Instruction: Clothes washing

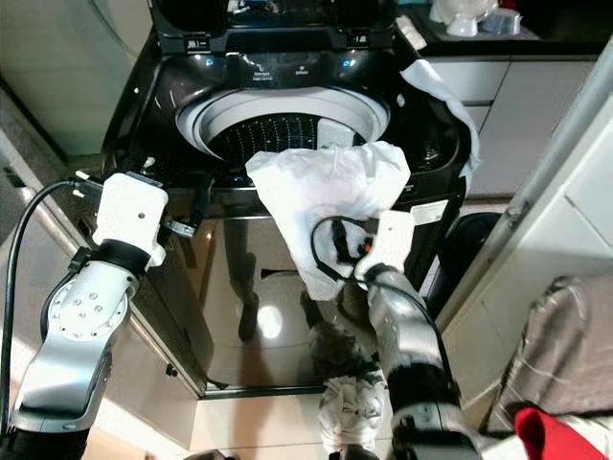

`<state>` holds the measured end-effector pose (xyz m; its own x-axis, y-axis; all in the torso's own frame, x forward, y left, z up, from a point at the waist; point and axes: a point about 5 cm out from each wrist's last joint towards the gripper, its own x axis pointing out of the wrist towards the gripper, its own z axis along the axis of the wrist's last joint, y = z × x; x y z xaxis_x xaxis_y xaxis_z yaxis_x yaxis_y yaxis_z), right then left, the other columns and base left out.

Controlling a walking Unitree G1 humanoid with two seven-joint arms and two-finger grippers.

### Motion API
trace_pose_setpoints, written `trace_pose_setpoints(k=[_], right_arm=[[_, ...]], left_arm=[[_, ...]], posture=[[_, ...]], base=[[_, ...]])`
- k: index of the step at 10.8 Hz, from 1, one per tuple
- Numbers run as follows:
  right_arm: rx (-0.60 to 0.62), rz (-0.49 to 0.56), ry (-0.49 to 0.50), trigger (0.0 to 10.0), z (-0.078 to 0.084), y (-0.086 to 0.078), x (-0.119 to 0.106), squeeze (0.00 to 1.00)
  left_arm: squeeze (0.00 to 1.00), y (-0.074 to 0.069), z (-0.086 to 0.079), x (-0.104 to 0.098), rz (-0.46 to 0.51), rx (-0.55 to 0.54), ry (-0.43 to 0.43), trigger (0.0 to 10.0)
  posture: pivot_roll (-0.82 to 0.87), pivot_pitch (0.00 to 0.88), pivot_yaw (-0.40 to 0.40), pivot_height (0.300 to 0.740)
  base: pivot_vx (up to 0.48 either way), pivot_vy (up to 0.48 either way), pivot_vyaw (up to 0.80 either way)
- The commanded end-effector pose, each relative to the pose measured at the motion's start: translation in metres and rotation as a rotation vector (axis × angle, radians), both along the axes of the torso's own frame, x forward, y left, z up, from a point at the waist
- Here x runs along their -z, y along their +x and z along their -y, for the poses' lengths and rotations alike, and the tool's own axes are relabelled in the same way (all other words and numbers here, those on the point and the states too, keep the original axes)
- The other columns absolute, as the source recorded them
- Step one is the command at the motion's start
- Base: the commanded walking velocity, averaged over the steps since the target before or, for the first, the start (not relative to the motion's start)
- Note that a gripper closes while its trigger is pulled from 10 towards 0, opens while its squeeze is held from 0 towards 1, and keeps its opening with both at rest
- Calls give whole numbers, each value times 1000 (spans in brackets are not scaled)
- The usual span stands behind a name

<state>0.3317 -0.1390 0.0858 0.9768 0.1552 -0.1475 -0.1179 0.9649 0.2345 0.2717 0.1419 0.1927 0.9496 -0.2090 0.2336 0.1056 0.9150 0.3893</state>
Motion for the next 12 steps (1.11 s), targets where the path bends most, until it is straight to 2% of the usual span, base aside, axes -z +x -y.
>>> trace_pose_setpoints(k=[1,2,4,5,7,8,9,12], right_arm=[[-36,110,-21,10000,-10,14,-27,0],[-43,169,-28,10000,-11,19,-43,0],[-88,319,-22,10000,-20,41,-93,0],[-106,361,-19,10000,-24,55,-114,0],[-84,389,-120,10000,-33,79,-149,0],[-54,412,-98,10000,-33,83,-162,0],[-62,433,-80,10000,-35,82,-164,0],[-65,464,-102,10000,-31,75,-144,0]], left_arm=[[0,-2,-2,-1,1,-29,1,10000],[0,-1,-2,-1,4,-35,-5,10000],[0,2,0,-1,19,-52,-18,10000],[0,5,0,-2,30,-63,-24,10000],[0,11,1,-2,41,-79,-38,10000],[0,16,4,-5,58,-75,-42,10000],[0,19,4,-5,66,-76,-44,10000],[0,23,5,-4,73,-68,-49,10000]], posture=[[91,0,15,740],[90,0,5,740],[93,0,-23,740],[99,0,-33,740],[98,0,-43,740],[95,0,-50,740],[84,0,-52,740],[62,0,-46,740]], base=[[0,0,0],[0,0,0],[0,0,0],[0,0,0],[0,0,0],[0,0,0],[0,0,0],[0,0,0]])
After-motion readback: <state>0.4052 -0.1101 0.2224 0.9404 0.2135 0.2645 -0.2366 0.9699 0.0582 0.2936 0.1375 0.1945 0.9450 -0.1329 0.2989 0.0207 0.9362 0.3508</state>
